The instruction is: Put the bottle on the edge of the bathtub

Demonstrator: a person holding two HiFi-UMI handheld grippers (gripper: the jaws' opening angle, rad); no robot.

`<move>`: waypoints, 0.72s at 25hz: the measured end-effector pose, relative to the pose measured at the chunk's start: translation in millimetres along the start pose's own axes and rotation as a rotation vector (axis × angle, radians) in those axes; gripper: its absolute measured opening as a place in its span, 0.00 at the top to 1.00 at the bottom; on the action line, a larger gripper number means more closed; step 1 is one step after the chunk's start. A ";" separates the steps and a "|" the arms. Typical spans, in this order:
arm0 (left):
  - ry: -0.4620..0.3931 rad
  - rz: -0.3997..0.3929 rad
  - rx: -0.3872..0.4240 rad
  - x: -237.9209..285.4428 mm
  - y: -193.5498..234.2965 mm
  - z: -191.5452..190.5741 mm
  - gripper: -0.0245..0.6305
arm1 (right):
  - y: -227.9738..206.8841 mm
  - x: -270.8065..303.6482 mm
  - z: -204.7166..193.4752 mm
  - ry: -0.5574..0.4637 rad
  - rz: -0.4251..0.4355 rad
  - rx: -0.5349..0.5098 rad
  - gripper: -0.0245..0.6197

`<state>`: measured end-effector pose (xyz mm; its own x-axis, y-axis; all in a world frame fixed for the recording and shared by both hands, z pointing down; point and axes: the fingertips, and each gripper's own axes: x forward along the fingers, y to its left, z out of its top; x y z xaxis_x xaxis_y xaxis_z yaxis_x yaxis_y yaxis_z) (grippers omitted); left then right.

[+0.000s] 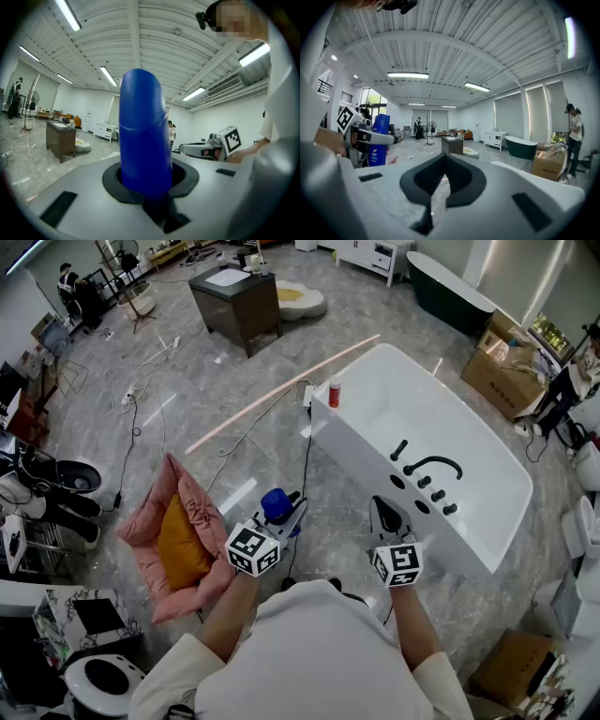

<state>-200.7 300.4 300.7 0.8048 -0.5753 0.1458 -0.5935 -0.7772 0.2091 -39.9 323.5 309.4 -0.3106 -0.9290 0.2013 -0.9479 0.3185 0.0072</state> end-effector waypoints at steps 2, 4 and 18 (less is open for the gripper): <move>0.002 -0.002 0.000 3.5 -0.8 0.7 0.85 | -3.4 0.9 0.0 0.002 -0.002 0.001 0.96; 0.004 -0.003 0.000 6.7 -0.8 1.2 0.85 | -6.3 2.5 0.2 0.003 -0.002 0.001 0.96; 0.016 0.011 0.000 20.3 -1.5 -2.1 0.85 | -19.3 10.2 -5.7 0.011 0.009 0.013 0.96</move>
<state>-183.5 290.4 305.4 0.7981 -0.5798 0.1641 -0.6026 -0.7706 0.2077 -24.4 308.9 316.9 -0.3186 -0.9238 0.2124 -0.9459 0.3245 -0.0076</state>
